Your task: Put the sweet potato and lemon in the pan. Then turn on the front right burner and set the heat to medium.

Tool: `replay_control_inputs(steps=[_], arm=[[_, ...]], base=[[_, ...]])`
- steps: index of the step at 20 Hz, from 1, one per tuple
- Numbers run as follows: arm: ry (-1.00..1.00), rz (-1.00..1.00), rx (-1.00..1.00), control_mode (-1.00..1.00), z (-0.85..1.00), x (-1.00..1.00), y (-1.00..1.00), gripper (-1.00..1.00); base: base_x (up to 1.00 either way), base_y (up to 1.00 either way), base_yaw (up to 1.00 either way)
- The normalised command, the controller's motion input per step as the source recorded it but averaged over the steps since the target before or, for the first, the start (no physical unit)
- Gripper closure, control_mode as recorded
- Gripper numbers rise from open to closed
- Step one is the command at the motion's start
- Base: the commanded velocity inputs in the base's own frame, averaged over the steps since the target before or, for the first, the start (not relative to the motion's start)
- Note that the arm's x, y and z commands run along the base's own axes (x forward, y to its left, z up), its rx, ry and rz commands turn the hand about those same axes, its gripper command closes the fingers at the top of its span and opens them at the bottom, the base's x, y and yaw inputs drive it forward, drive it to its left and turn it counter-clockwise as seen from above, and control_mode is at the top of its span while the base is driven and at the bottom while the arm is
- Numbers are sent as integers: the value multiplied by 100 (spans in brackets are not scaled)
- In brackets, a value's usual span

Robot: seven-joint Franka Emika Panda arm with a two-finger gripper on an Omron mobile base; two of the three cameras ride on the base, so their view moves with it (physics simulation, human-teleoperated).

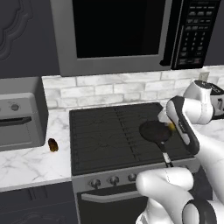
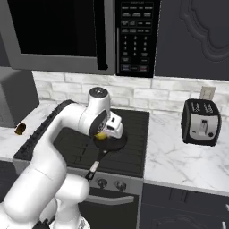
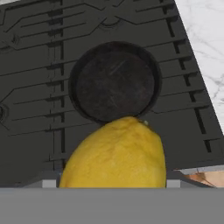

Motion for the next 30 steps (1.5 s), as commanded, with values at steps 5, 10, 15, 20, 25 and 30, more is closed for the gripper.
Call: replay_control_inputs(steps=[5,10,15,20,25,30], arm=[[26,-6,0,-100,-6,64,-14,100],[21,-2,0,-100,-22,77,0,100],[2,0,1,-100,-36,43,-2,100],[0,0,0,-100,-62,24,-6,100],[0,0,0,-100,-57,26,0,100],[0,0,0,-100,-37,13,0,100]], base=[[0,0,0],[0,0,0],[0,0,0],[0,0,0],[0,0,0],[0,0,0]])
